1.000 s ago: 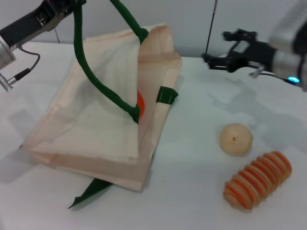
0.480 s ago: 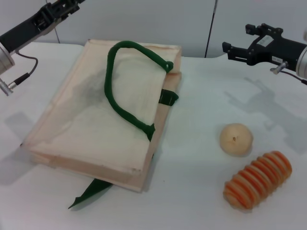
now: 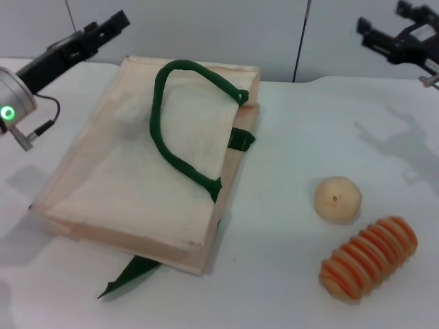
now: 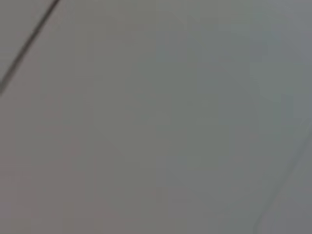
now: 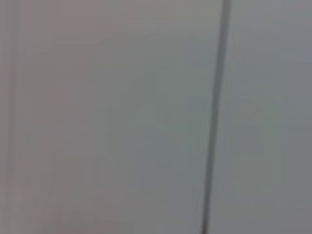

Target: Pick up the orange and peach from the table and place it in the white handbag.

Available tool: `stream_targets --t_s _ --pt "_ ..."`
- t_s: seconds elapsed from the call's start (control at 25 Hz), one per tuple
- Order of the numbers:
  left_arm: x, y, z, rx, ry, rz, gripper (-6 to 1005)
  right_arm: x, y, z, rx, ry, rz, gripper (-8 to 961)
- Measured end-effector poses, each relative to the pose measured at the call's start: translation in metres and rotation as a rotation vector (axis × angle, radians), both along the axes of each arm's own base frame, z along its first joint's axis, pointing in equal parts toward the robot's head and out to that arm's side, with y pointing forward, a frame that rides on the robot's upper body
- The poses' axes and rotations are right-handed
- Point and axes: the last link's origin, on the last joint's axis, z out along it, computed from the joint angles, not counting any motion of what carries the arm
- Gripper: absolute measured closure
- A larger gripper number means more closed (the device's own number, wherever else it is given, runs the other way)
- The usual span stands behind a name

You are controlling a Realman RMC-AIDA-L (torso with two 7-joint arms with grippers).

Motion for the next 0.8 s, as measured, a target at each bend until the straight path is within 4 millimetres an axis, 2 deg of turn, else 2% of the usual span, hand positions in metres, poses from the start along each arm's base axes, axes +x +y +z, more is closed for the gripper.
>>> stream_targets --t_s 0.12,0.2,0.4,0.52,0.8 --pt "-0.01 0.0 -0.013 0.133 0.123 0.048 103 0.009 -0.007 0.006 0.117 0.064 -0.012 77" --pt "-0.013 -0.002 -0.015 0.191 0.152 0.065 104 0.019 -0.015 0.011 0.245 0.114 -0.044 78" --pt "-0.03 -0.008 -0.016 0.357 0.2 0.174 105 0.03 -0.026 0.014 0.397 0.159 -0.101 78" --pt "-0.039 -0.011 -0.014 0.422 0.227 0.233 105 0.039 -0.032 0.015 0.456 0.198 -0.16 78" --pt "-0.045 -0.017 -0.014 0.463 0.241 0.274 106 0.045 -0.036 0.016 0.461 0.213 -0.181 78"
